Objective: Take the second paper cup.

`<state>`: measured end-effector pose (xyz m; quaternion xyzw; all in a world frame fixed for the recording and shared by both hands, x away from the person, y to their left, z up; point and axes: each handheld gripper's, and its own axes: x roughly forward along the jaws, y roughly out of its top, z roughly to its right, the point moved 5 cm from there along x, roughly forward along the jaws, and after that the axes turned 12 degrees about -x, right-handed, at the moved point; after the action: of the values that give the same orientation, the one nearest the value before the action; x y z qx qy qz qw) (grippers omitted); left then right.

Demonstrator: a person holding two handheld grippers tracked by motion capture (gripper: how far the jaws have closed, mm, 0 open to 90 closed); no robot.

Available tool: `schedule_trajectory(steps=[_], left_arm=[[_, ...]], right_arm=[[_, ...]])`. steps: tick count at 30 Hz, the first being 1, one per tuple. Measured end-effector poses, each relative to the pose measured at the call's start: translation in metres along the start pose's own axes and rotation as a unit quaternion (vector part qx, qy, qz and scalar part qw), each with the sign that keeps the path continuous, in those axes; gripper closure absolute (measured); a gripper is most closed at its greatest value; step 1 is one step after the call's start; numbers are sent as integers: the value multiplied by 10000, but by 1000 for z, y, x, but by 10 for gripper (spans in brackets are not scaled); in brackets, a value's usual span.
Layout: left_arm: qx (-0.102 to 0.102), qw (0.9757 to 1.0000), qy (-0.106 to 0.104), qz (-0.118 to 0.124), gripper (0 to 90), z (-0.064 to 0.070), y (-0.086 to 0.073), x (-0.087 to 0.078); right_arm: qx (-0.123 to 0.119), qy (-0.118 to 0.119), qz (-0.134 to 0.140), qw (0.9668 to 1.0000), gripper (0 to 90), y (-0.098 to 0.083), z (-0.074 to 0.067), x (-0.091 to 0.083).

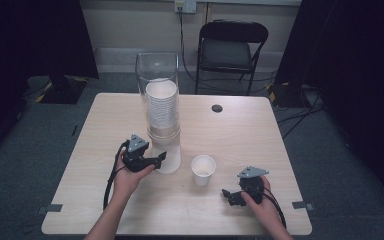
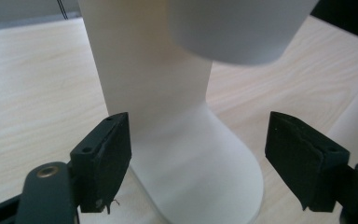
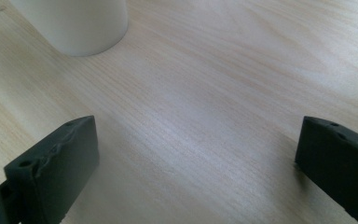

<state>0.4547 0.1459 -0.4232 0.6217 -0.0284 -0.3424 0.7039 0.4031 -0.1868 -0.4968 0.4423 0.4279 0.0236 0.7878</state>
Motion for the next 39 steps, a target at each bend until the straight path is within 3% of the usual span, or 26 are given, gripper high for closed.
schedule_trajectory(steps=[5, 6, 11, 15, 16, 24, 29, 39], left_arm=[[73, 9999, -23, 105, 224, 7, 13, -2], [199, 9997, -46, 97, 225, 8, 16, -2], [144, 9996, -62, 229, 226, 13, 23, -1], [284, 9993, -58, 247, 240, 17, 28, 0], [236, 9994, -11, 255, 252, 17, 29, 0], [313, 9993, 81, 204, 362, 18, 30, 8], [387, 9991, 62, 153, 373, 18, 30, 7], [329, 9981, 159, 499, 381, 20, 23, 11]], right_arm=[[-1, -3, 2, 10000, 0, 0, 0, 0], [1, 1, 0, 10000, 0, 0, 0, 0], [-1, -3, 1, 10000, 0, 0, 0, 0], [-1, 2, 0, 10000, 0, 0, 0, 0], [-2, -4, 1, 10000, 0, 0, 0, 0], [-2, 3, 7, 10000, 0, 0, 0, 0], [-1, 2, 1, 10000, 0, 0, 0, 0], [25, -9, -4, 10000, 0, -1, -1, -1]])
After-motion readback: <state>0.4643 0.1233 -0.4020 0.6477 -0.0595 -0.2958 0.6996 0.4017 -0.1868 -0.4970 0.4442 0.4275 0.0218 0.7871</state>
